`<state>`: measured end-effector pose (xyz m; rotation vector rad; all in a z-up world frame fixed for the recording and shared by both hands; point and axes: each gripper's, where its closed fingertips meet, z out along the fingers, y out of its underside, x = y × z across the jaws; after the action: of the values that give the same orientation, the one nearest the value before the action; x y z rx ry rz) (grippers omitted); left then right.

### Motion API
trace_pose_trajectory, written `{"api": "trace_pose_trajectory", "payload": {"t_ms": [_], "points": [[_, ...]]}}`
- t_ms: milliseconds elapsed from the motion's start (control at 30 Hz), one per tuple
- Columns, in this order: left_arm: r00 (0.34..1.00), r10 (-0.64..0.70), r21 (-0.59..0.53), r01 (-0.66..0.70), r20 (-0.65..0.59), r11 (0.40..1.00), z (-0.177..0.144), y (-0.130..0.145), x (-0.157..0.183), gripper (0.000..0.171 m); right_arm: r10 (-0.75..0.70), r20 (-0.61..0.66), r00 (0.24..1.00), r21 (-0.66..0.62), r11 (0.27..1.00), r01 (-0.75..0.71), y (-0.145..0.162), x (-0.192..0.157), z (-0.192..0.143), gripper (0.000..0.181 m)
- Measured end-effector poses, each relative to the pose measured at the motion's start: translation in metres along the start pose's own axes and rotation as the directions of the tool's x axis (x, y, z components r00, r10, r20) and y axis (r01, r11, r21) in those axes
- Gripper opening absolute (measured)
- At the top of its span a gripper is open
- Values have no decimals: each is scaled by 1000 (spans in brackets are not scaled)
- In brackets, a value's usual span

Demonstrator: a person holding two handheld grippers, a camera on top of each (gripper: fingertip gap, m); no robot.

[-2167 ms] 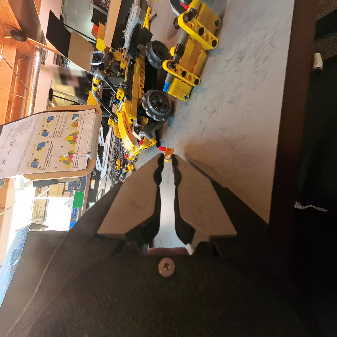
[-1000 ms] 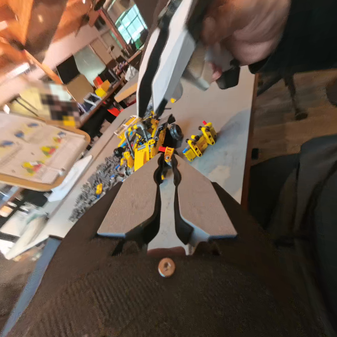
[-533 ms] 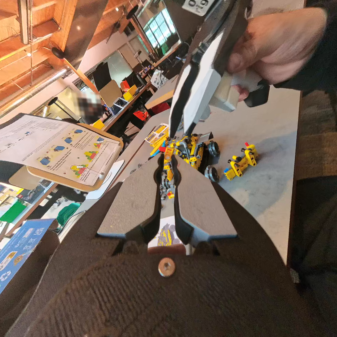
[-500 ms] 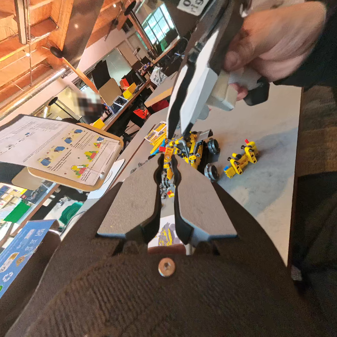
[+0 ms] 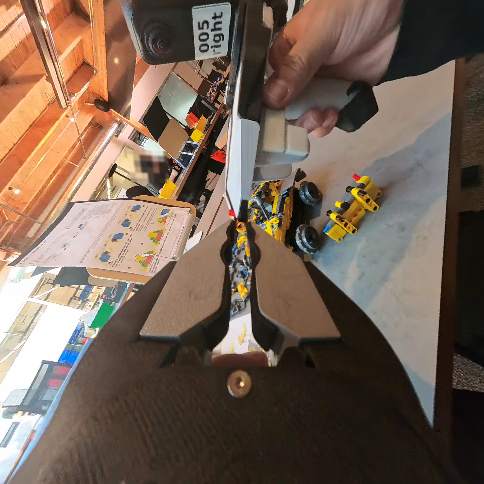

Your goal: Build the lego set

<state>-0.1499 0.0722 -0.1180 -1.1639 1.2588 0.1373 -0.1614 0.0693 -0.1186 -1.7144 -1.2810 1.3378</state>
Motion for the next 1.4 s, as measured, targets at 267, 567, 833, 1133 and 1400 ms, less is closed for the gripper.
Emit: {"api": "trace_pose_trajectory", "payload": {"t_ms": [267,567,833,1133,1400], "points": [[993,-118,53,119,-26,991,4,-6,1,4,52,94,994,40,998,-56,0,-1,-6,6],[880,-413,38,433,-234,901,2,-3,11,8,-44,87,995,4,999,43,8,-3,-6,7],[545,-616,-113,690,-568,715,-11,-9,37,19,-293,100,951,-44,954,298,23,-16,-4,7],[219,-675,-267,800,-704,537,-19,-23,59,17,-547,97,832,-146,819,555,43,-31,-3,7],[68,-638,-346,793,-767,502,-29,-35,66,9,-604,158,781,-141,769,624,49,-49,-7,7]]}}
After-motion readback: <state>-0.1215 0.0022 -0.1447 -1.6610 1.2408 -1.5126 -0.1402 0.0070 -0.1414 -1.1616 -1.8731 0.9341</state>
